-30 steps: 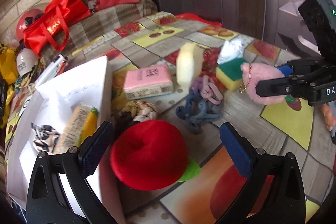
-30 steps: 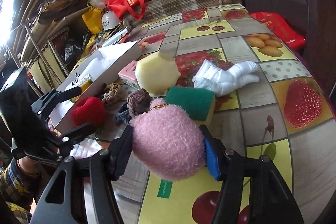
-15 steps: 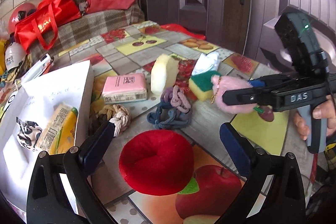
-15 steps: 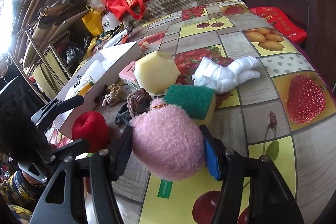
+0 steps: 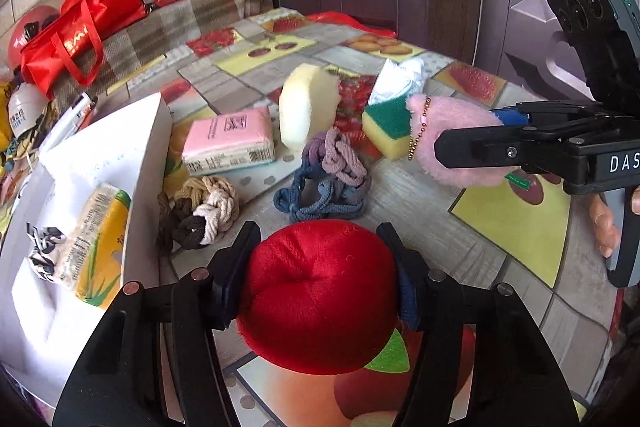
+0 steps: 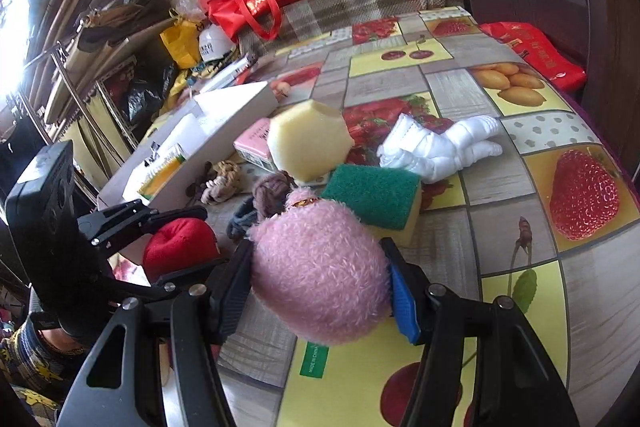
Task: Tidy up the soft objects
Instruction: 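Grasp the red plush ball with the left tool while the right tool grasps the pink fluffy ball, then carry the red ball into the box with the left tool while the right tool drops the pink ball in, then grasp the knotted rope toy with the left tool while the right tool grasps the green sponge, then carry the rope toy into the box with the left tool while the right tool drops the sponge in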
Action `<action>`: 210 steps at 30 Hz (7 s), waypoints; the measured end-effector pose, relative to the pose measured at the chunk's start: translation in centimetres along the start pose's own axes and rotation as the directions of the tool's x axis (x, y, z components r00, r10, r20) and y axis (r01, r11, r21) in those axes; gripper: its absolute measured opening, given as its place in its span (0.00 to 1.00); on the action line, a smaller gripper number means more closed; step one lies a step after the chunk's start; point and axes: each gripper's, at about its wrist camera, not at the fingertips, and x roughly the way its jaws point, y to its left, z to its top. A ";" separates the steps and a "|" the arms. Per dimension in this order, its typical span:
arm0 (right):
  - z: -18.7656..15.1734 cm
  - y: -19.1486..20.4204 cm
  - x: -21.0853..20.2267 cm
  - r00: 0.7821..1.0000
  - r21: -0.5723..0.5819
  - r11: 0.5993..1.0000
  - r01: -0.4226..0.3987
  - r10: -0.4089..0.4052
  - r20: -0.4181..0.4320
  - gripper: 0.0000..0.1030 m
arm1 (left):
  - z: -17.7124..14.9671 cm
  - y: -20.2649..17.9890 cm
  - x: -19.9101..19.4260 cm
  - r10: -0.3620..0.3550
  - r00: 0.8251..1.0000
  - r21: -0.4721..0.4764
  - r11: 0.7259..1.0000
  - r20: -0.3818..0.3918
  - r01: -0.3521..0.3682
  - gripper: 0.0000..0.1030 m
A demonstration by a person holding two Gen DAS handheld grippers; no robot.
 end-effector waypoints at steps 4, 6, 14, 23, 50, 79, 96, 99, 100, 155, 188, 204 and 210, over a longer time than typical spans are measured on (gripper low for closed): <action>-0.2 1.1 -1.4 0.993 -0.010 1.000 -0.022 0.023 0.114 0.60 | -1.0 0.9 -4.3 0.042 0.973 -0.049 0.998 0.225 -0.032 0.58; -0.4 2.4 -2.5 0.976 -0.038 0.999 0.008 0.001 0.218 0.60 | -1.9 1.6 -6.2 0.082 0.946 -0.090 0.994 0.315 -0.056 0.58; -0.4 6.8 -2.7 0.918 -0.115 0.983 0.143 -0.088 0.386 0.60 | -3.9 6.1 -8.5 0.229 0.902 -0.220 0.963 0.366 -0.156 0.58; 0.6 7.9 -0.2 0.942 -0.125 0.984 0.126 -0.079 0.327 0.60 | -6.6 12.8 -10.7 0.430 0.843 -0.389 0.872 0.323 -0.296 0.59; 4.6 19.2 11.0 0.973 -0.376 0.926 0.040 0.050 0.225 0.59 | -8.1 24.2 -9.2 0.555 0.818 -0.624 0.695 0.151 -0.356 0.59; 6.2 21.9 13.2 0.946 -0.466 0.876 0.126 0.035 0.322 0.95 | -6.8 22.8 -8.3 0.697 0.708 -0.588 0.620 0.110 -0.519 1.00; 5.5 19.7 10.6 0.899 -0.348 0.930 0.121 0.045 0.435 1.00 | -7.8 22.2 -9.6 0.674 0.717 -0.611 0.647 0.178 -0.456 1.00; 4.7 18.9 9.1 0.888 -0.331 0.938 0.100 0.066 0.455 1.00 | -7.7 21.6 -9.7 0.652 0.732 -0.604 0.669 0.197 -0.433 1.00; 4.4 18.6 8.3 0.879 -0.327 0.940 0.093 0.076 0.470 1.00 | -7.6 21.4 -9.7 0.649 0.733 -0.601 0.674 0.204 -0.429 1.00; 1.9 -3.4 1.0 0.988 0.105 0.984 0.141 -0.147 0.052 0.57 | 4.0 -0.6 6.6 0.018 0.996 0.018 1.000 -0.088 -0.016 0.24; 2.3 3.5 -0.5 0.925 -0.059 0.987 0.148 -0.117 0.362 0.57 | -0.8 5.3 -5.1 0.204 0.923 -0.214 0.967 0.327 -0.137 0.24; 10.9 -2.8 -22.2 0.625 0.190 0.930 0.313 -0.353 0.697 0.57 | -1.3 6.1 -5.5 0.220 0.916 -0.236 0.961 0.334 -0.145 0.24; 15.1 -0.6 -32.0 0.445 0.233 0.920 0.314 -0.360 0.820 0.57 | -1.4 5.9 -5.9 0.242 0.909 -0.236 0.957 0.340 -0.167 0.24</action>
